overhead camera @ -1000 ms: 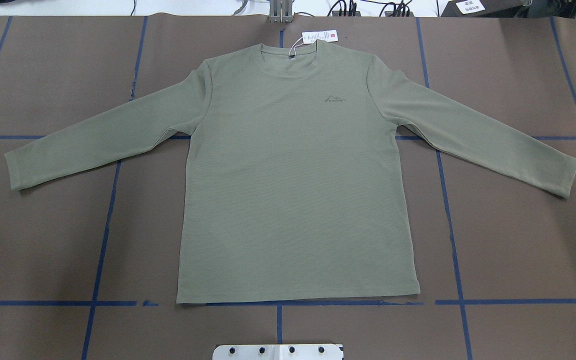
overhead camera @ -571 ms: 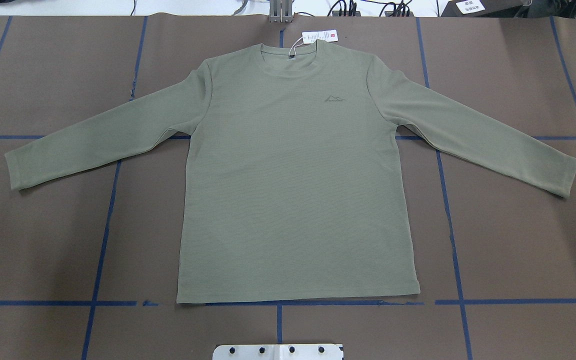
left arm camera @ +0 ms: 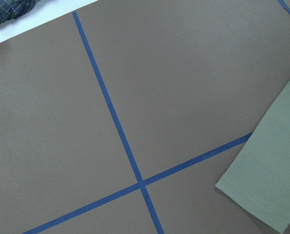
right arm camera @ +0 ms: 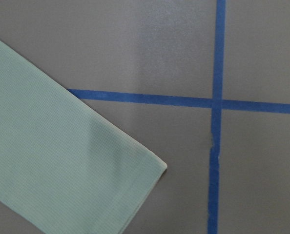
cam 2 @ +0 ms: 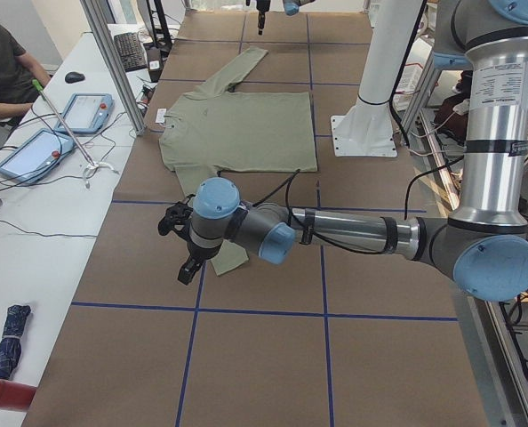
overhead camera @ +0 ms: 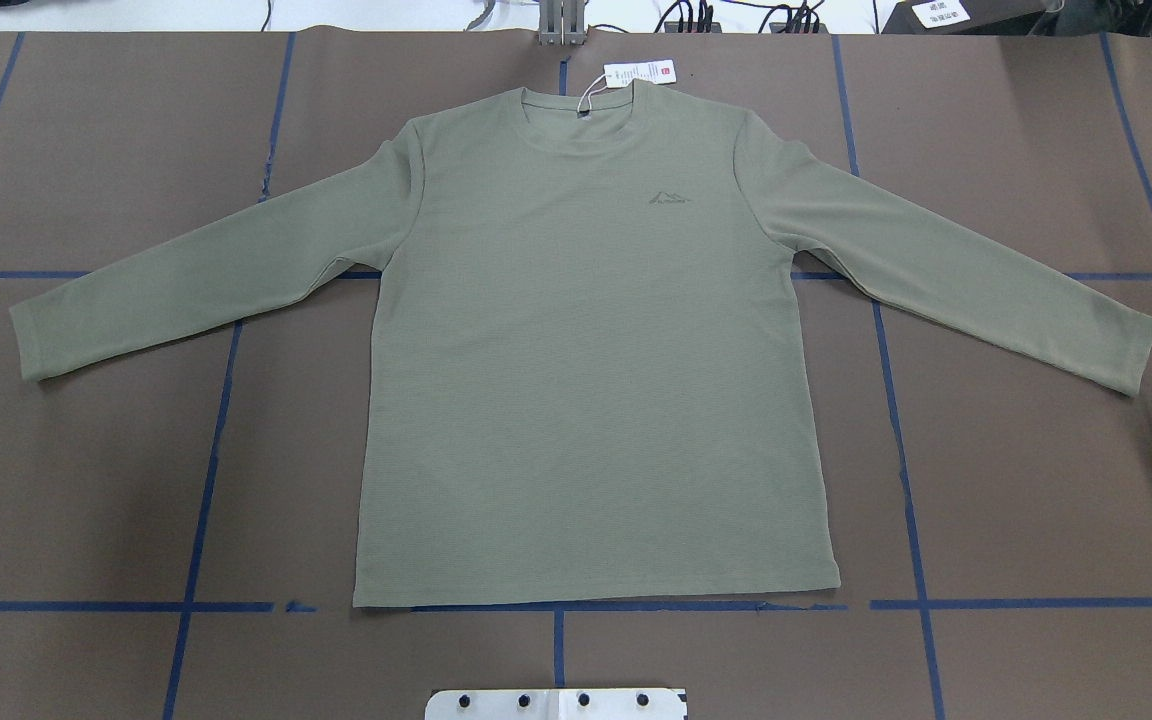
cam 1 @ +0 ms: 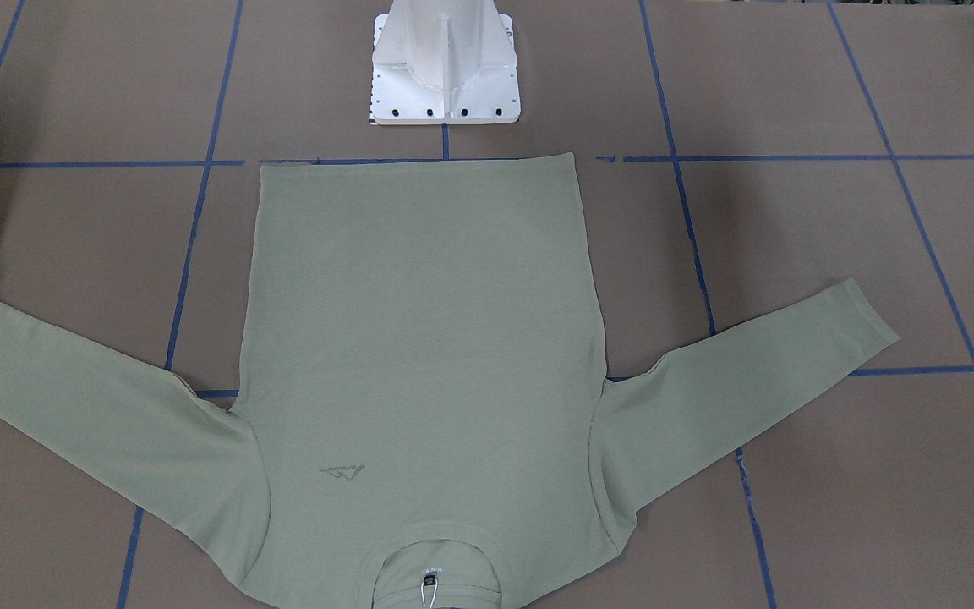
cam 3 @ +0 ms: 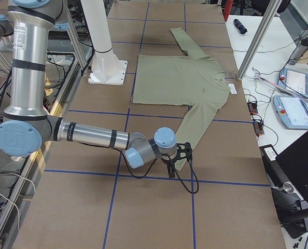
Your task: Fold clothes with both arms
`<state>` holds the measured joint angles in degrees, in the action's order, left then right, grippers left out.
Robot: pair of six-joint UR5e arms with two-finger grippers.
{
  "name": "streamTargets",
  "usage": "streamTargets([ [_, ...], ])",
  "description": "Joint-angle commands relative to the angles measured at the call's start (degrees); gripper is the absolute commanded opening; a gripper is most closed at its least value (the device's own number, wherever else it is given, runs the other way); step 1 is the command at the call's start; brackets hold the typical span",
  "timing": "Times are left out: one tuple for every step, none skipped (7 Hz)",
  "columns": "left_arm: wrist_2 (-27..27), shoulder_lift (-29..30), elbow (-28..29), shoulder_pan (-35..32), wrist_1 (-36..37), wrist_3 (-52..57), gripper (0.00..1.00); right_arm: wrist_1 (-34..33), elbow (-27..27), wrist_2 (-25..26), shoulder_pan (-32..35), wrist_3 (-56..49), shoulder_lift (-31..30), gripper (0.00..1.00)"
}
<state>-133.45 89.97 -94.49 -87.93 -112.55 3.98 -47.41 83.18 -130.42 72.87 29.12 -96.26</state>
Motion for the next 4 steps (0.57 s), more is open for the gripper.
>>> streamTargets([
  [0.0,0.1,0.0,0.0,-0.2,-0.5,1.0,1.2,-2.2,1.2,-3.3,3.9,2.7,1.0],
  [0.0,0.1,0.0,0.0,-0.2,-0.4,1.0,1.5,-3.4,1.2,-4.1,3.9,3.1,1.0],
  [-0.1,0.1,-0.1,0.0,-0.2,-0.4,1.0,1.8,-5.9,1.3,-5.1,3.7,3.4,1.0],
  [-0.1,0.1,-0.2,0.0,-0.2,-0.4,1.0,1.7,-7.6,1.3,-5.2,3.7,4.9,1.0],
])
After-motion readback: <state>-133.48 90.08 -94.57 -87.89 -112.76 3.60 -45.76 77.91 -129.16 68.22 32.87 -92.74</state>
